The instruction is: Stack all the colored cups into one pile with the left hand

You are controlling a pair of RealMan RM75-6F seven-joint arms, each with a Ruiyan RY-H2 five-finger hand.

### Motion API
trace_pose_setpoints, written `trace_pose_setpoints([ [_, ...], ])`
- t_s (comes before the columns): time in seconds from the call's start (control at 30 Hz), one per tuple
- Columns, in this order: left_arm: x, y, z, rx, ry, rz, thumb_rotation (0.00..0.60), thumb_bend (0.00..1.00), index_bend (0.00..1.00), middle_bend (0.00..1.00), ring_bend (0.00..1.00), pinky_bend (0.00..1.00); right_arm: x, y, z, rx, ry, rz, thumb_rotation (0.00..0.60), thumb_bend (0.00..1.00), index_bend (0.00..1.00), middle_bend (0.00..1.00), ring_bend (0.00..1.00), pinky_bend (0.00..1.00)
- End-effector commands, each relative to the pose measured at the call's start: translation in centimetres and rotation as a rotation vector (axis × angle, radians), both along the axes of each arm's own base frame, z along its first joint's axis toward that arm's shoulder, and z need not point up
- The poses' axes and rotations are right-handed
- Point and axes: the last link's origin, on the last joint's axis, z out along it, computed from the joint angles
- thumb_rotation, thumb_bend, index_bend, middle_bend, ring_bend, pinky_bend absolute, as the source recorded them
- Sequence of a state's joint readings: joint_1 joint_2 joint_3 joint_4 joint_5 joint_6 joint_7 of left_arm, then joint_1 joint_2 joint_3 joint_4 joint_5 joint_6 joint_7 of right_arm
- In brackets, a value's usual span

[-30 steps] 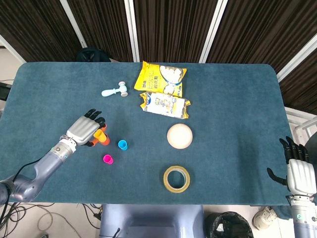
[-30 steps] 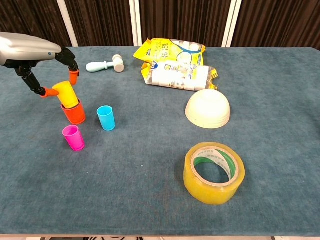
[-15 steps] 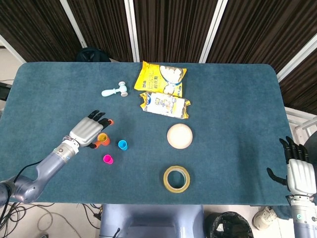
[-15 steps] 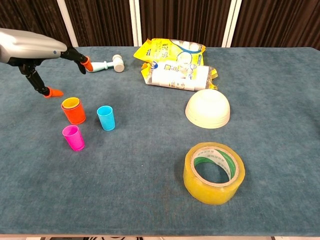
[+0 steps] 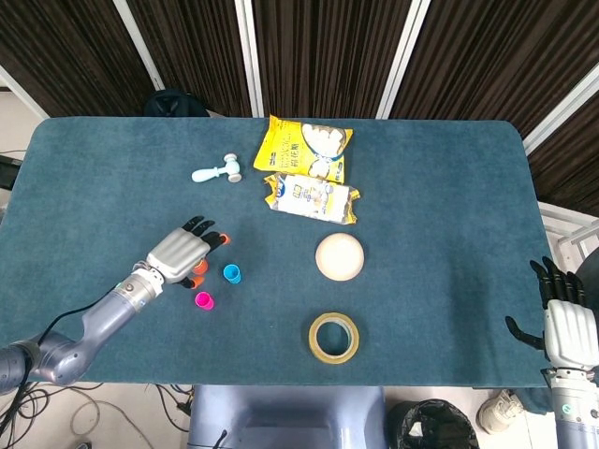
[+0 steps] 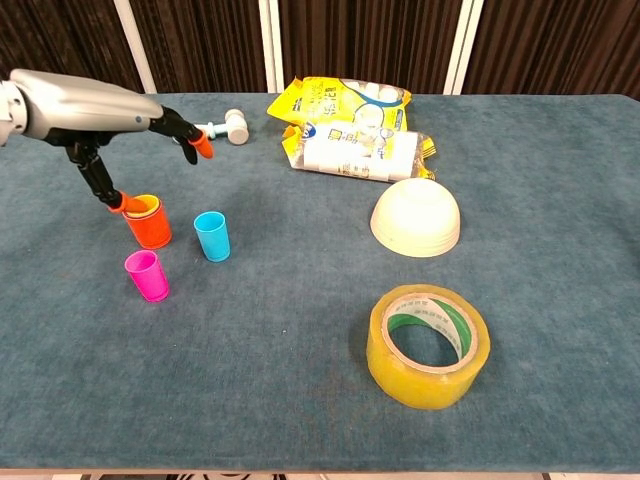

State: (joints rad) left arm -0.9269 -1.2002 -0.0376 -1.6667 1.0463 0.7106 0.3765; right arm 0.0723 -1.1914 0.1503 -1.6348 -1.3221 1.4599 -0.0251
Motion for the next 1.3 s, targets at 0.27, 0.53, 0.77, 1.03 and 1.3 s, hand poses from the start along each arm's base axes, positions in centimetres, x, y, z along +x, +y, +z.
trace_pose_setpoints([
  [0.27,0.4,0.1,-2.1,-0.030,0.018,-0.004,0.600,0.26,0.18,0.18,0.00,0.01,-0.1,0.0,0.0,0.000,-0.002,-0.003,0.600,0.31,0.09,0.04,0.10,0.04],
  [0.53,1.1,0.5,-3.8,-0.033,0.016,-0.017,0.600,0.26,0.25,0.19,0.00,0.01,-0.2,-0.1,0.1,-0.004,-0.004,-0.006,0.600,0.31,0.09,0.04,0.10,0.04],
  [0.77,1.5,0.4,-4.7,-0.041,0.017,-0.025,0.600,0.26,0.32,0.20,0.00,0.01,-0.2,-0.1,0.3,-0.010,-0.008,-0.006,0.600,0.31,0.09,0.04,0.10,0.04],
  [1.03,1.5,0.5,-4.9,-0.031,0.031,-0.035,0.600,0.27,0.38,0.20,0.00,0.01,-0.2,-0.1,0.2,-0.005,-0.010,-0.006,0.600,0.31,0.09,0.04,0.10,0.04],
  [1.3,1.5,0.7,-5.2,-0.018,0.036,-0.036,0.600,0.27,0.39,0.21,0.00,0.01,-0.2,-0.1,0.2,-0.006,-0.010,-0.007,0.600,0.31,0.09,0.04,0.10,0.04],
])
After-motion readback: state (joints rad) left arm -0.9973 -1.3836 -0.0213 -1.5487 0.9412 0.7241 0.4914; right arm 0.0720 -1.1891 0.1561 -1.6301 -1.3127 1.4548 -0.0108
